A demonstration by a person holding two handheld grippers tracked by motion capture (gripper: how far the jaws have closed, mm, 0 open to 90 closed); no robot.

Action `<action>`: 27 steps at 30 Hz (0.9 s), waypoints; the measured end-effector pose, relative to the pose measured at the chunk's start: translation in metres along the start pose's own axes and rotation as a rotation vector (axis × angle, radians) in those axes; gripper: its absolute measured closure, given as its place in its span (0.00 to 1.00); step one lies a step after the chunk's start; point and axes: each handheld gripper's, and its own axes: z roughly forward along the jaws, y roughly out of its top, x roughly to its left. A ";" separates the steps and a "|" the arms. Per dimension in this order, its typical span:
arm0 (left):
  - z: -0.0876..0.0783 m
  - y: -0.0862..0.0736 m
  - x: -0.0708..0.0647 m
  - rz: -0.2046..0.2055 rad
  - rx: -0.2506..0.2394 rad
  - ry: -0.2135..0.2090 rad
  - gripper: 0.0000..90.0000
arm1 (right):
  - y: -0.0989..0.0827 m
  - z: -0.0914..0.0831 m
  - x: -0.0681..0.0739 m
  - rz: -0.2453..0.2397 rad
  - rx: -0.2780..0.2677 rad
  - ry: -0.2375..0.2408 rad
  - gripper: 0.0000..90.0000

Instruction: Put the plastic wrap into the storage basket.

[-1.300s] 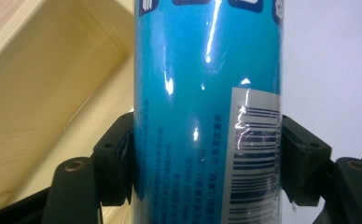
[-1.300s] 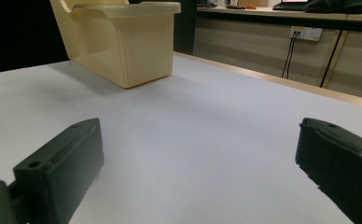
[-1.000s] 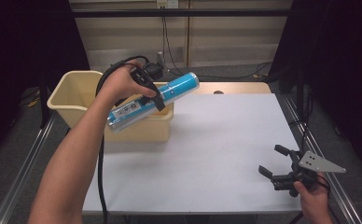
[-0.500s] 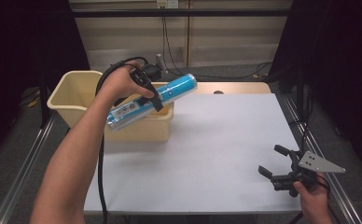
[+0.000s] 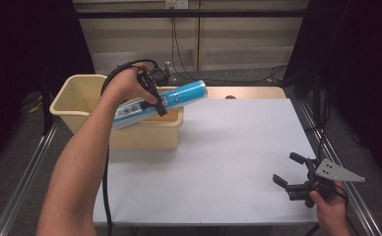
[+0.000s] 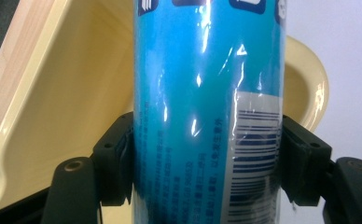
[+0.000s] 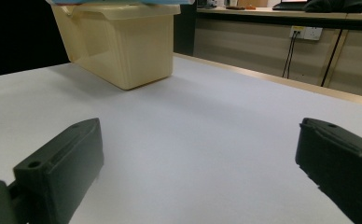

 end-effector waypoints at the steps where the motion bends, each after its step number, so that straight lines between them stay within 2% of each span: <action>1: 0.000 0.000 0.000 0.010 0.003 0.002 0.36 | 0.000 0.000 0.000 -0.003 0.000 0.002 0.01; 3: 0.000 0.000 0.002 0.026 0.006 -0.009 0.36 | 0.000 0.001 0.000 -0.008 0.004 0.002 0.01; 4: 0.002 -0.001 0.002 0.031 -0.002 0.004 0.36 | 0.000 0.001 0.000 -0.008 0.006 0.004 0.01; 5: 0.002 -0.001 0.003 0.037 -0.011 -0.003 0.36 | 0.000 0.001 0.000 -0.009 0.007 0.004 0.01; 8: 0.002 -0.001 0.006 0.069 0.005 -0.016 0.36 | 0.000 0.001 0.000 -0.010 0.007 0.003 0.01; 11: 0.003 0.000 0.006 0.103 0.009 0.001 0.36 | 0.000 0.001 0.000 -0.006 0.006 0.003 0.01; 13: 0.004 0.000 0.006 0.107 -0.001 0.009 0.36 | 0.000 0.001 0.000 -0.009 0.007 0.006 0.01; 14: 0.003 0.001 0.008 0.128 0.010 -0.002 0.35 | 0.000 0.001 0.000 -0.010 0.008 0.006 0.01; 15: 0.004 0.001 0.007 0.137 0.005 0.012 0.35 | -0.001 0.002 0.000 -0.011 0.008 0.006 0.01; 18: 0.004 0.000 0.008 0.172 0.011 0.015 0.35 | 0.000 0.002 0.000 -0.010 0.007 0.006 0.01; 19: 0.003 0.001 0.008 0.184 0.020 0.004 0.35 | -0.001 0.001 0.000 -0.010 0.007 0.007 0.01; 25: 0.003 0.001 0.008 0.205 0.023 0.001 0.35 | 0.000 0.001 0.000 -0.008 0.006 0.007 0.01; 26: 0.004 0.001 0.007 0.203 0.014 0.017 0.35 | 0.000 0.001 0.000 -0.011 0.007 0.006 0.01; 27: 0.004 0.001 0.007 0.200 0.016 0.001 0.35 | 0.000 0.001 0.000 -0.008 0.007 0.007 0.01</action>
